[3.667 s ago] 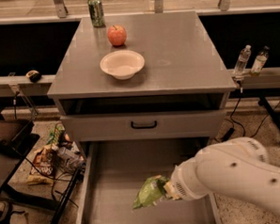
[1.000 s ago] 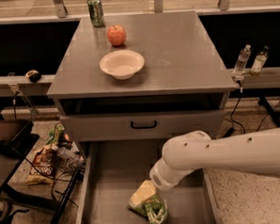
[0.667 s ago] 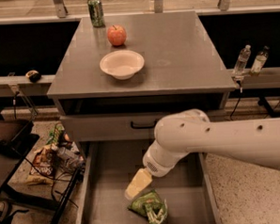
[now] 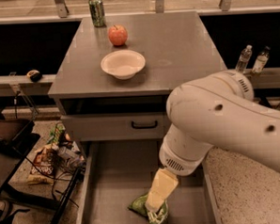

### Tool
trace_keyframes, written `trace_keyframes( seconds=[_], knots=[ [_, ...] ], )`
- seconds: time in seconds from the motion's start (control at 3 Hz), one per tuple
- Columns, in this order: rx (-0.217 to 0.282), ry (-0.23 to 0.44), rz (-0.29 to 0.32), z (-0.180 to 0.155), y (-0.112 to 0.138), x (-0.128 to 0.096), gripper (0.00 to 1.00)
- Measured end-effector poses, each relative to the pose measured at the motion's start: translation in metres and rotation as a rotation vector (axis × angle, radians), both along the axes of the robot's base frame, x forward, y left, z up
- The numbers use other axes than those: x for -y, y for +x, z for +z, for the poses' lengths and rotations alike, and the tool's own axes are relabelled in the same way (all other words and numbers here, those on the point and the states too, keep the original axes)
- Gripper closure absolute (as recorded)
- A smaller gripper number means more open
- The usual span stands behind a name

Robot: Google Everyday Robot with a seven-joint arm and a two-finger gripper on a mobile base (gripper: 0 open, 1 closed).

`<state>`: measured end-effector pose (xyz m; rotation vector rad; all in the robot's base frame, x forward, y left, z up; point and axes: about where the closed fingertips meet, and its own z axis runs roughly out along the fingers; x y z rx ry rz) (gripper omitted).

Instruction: Place green jalapeno chip bag into middle drawer

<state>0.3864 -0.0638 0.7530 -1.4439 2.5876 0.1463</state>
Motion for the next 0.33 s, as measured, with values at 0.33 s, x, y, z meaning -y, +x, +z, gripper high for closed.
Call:
trace_keyframes(
  seconds=[0.33],
  knots=[
    [-0.025,0.047,-0.256,0.0165,-0.0247,0.0689,0.00]
  ],
)
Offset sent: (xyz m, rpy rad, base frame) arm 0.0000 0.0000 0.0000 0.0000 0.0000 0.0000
